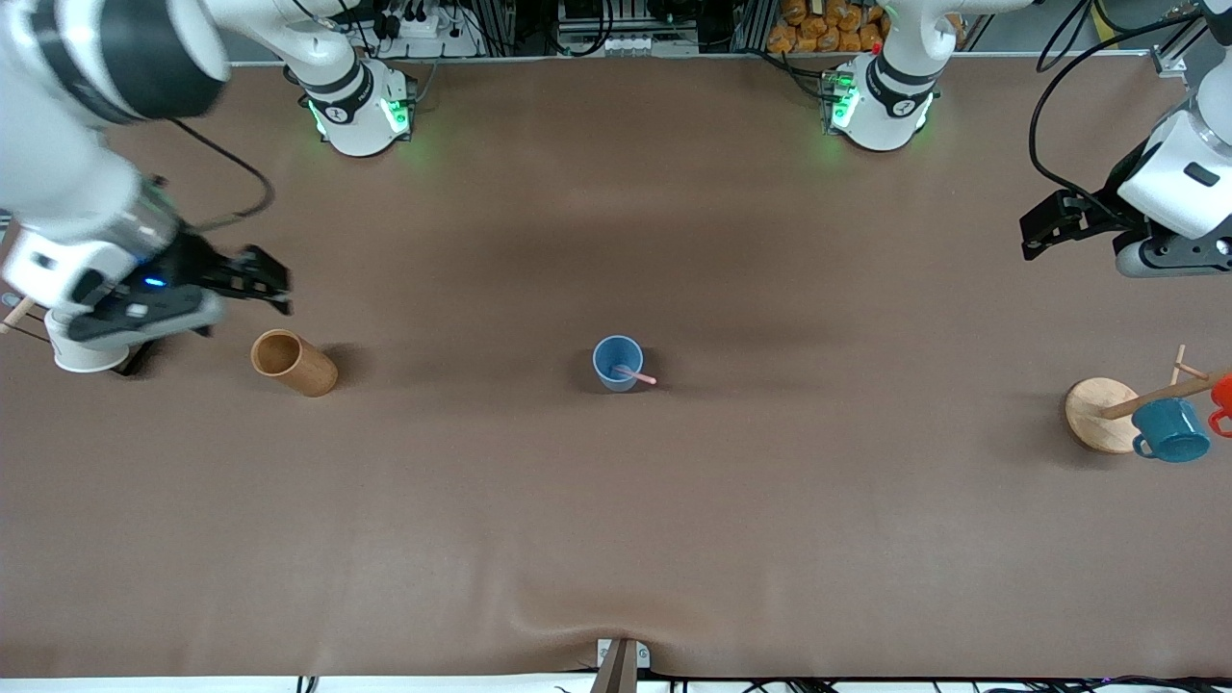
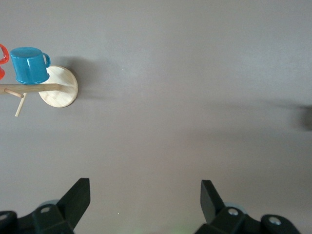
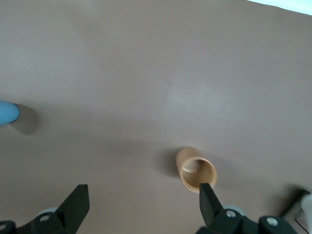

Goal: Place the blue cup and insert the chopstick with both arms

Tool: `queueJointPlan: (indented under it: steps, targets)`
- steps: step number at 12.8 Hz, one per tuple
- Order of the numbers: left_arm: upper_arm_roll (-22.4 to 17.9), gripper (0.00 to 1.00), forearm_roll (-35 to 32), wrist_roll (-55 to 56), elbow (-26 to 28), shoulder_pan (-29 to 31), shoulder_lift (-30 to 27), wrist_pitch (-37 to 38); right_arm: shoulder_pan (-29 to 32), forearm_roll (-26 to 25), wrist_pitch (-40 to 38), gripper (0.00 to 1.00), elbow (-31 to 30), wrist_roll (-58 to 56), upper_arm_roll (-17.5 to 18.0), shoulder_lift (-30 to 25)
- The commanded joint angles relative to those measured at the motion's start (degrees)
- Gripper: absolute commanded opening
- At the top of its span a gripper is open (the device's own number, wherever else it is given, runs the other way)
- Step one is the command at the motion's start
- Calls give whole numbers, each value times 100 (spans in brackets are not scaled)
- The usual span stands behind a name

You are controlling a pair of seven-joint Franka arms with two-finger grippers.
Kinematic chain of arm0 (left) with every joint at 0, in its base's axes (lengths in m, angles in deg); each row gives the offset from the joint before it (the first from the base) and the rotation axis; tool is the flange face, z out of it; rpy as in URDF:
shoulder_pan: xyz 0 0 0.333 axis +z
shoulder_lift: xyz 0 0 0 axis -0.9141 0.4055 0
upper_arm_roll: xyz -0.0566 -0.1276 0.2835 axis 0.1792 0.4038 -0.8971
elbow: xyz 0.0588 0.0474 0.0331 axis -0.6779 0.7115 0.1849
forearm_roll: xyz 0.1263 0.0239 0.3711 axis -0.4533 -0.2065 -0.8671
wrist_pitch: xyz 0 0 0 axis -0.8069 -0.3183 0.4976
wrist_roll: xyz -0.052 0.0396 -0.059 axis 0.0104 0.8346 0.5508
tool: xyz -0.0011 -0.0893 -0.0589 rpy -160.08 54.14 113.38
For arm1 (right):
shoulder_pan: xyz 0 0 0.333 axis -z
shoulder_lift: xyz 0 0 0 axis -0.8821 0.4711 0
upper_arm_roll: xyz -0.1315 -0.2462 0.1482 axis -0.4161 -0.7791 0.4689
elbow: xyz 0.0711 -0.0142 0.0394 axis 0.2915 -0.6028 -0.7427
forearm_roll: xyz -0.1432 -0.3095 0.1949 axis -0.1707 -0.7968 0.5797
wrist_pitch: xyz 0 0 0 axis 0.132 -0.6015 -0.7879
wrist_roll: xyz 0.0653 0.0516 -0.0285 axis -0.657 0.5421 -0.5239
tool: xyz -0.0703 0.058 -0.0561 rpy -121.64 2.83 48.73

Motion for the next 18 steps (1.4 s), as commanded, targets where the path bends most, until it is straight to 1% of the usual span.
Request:
queueJointPlan:
  steps: [1,2,4,6,8,11,15,18]
  targets:
    - [40,100,41,9,48,47,-78,50,251,-74,-793,100,544,34,53,-23]
    - [40,100,41,9,48,47,-78,50,277,-82,-1153,100,702,34,35,-41]
    - [40,100,50,36,48,47,-78,50,575,-83,-1839,100,1080,17,105,-94]
    - [40,100,50,97,30,47,-104,59,1014,-74,-2359,100,1326,-10,377,-120]
    - [23,100,50,89,21,47,-122,68,1156,-74,-2702,100,1538,-19,431,-146]
    - [-39,100,42,10,-40,55,-105,77,1218,-74,-2783,100,1556,25,431,-208]
    - [-92,100,24,18,-364,47,-8,68,1148,-100,-2809,100,1556,113,422,-243]
    - [-92,100,15,9,-383,47,-8,103,1165,-100,-2818,100,1547,113,404,-243]
